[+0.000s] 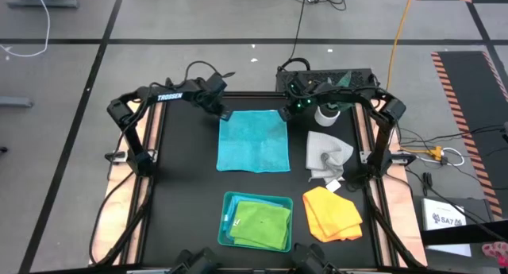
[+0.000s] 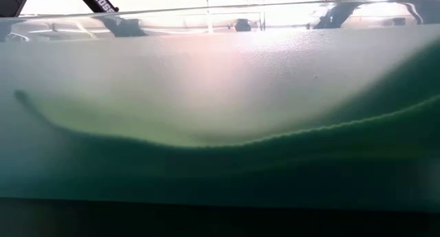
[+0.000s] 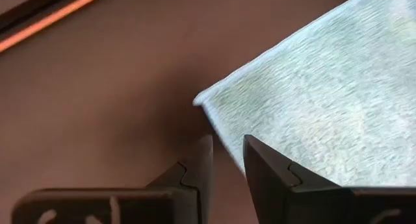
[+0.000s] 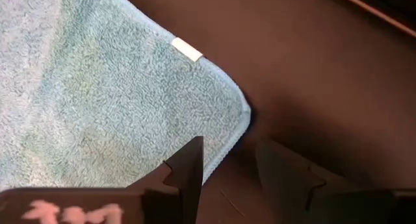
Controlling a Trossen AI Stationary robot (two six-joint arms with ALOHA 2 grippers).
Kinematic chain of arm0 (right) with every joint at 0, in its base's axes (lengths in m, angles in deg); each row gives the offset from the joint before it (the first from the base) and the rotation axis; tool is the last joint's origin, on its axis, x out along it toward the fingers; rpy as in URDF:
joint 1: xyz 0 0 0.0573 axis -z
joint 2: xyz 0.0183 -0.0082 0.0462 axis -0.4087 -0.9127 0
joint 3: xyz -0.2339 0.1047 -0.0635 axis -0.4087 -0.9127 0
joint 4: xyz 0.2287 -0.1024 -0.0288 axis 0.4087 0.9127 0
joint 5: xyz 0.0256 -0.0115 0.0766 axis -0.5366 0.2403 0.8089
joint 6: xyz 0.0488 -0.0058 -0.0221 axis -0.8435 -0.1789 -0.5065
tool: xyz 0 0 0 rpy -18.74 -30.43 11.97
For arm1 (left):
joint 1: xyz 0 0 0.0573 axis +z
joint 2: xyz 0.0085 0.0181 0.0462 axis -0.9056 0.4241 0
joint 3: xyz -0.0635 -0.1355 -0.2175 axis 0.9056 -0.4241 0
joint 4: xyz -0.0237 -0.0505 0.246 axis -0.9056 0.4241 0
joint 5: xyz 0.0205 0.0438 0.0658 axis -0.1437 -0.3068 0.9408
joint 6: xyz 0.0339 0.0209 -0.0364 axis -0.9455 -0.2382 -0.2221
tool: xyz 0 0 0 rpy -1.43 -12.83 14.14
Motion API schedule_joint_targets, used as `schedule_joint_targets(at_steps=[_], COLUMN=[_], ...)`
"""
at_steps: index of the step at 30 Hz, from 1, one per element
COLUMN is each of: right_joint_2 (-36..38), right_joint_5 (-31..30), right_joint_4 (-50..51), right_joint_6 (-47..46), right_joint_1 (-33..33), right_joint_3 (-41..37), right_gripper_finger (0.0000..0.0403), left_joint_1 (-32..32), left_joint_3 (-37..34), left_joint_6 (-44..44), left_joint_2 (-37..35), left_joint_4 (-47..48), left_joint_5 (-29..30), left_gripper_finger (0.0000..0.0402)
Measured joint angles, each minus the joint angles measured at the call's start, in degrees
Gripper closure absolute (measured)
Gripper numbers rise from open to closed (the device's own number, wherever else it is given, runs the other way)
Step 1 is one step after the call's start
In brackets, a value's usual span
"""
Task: Fold microfiber towels
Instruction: Fold the blue microfiber cloth
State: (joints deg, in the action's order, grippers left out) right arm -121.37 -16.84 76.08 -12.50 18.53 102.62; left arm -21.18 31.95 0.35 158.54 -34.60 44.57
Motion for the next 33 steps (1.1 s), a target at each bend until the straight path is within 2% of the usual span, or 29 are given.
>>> schedule_joint_targets(at_steps=[12,18,29,33], right_joint_2=[0.02,-1.89,-4.00,-4.04], right_joint_5=[-0.09,0.09,1.22,1.70], right_joint_4=[-3.08,-3.71,-5.43,-5.45], right_joint_6=[-0.03,-0.30,-0.30,-0.30], right_joint_1=[1.19,1.62,1.29,1.68], right_joint_3=[0.02,0.09,0.22,0.22], right_gripper_finger=[0.0268,0.0268,0.0268,0.0268], left_joint_1=[1.29,1.27,2.84,3.69], left_joint_3=[0.00,0.02,0.02,0.06], left_joint_6=[-0.02,-0.67,-0.82,-0.78], left_joint_2=[-0.02,-0.02,-0.02,0.33], left_joint_4=[-0.03,-0.06,-0.12,-0.20], left_joint_5=[-0.03,-3.48,-1.69,-3.97], left_gripper_finger=[0.0314,0.0314,0.0314,0.0314])
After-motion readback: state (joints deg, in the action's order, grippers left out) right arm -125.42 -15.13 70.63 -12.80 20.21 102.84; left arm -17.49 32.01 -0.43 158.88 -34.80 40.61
